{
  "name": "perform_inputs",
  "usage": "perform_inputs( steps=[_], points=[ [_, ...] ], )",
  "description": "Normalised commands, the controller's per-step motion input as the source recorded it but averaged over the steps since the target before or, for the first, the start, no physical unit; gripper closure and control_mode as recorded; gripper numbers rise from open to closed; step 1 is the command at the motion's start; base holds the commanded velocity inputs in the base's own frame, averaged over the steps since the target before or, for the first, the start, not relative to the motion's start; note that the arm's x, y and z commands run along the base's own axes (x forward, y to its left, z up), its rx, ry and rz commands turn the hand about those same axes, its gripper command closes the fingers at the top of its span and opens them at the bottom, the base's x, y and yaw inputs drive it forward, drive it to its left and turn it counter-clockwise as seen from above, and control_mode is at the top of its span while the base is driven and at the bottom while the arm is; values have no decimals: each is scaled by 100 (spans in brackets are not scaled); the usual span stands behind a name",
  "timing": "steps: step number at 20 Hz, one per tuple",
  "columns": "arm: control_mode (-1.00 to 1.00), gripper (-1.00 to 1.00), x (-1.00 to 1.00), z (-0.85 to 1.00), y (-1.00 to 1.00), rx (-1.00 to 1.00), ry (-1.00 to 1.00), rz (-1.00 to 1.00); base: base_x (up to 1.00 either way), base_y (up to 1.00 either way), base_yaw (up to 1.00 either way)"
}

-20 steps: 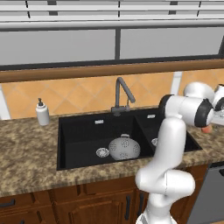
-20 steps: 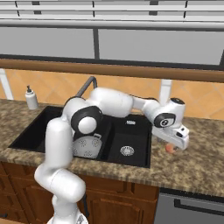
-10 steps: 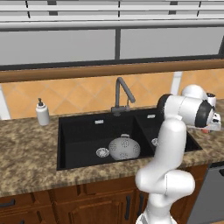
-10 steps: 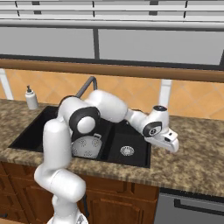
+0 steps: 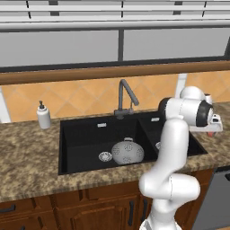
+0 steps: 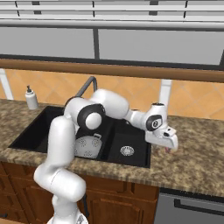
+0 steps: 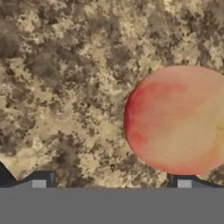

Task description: Put the colander in the sink, put the peach in the colander, and turn on the sink faucet and pour water over the colander.

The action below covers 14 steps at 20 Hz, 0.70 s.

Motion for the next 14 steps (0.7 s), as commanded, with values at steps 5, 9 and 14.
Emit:
perform_inputs(
  steps=[5,9,14],
  points=[
    [-100,-100,3,0,-27,0,6,-1,0,0,0],
    [-100,-100,0,0,-23,0,-3,-1,0,0,0],
    [-100,-100,-3,-5,-17,0,-14,0,0,0,0]
  ],
)
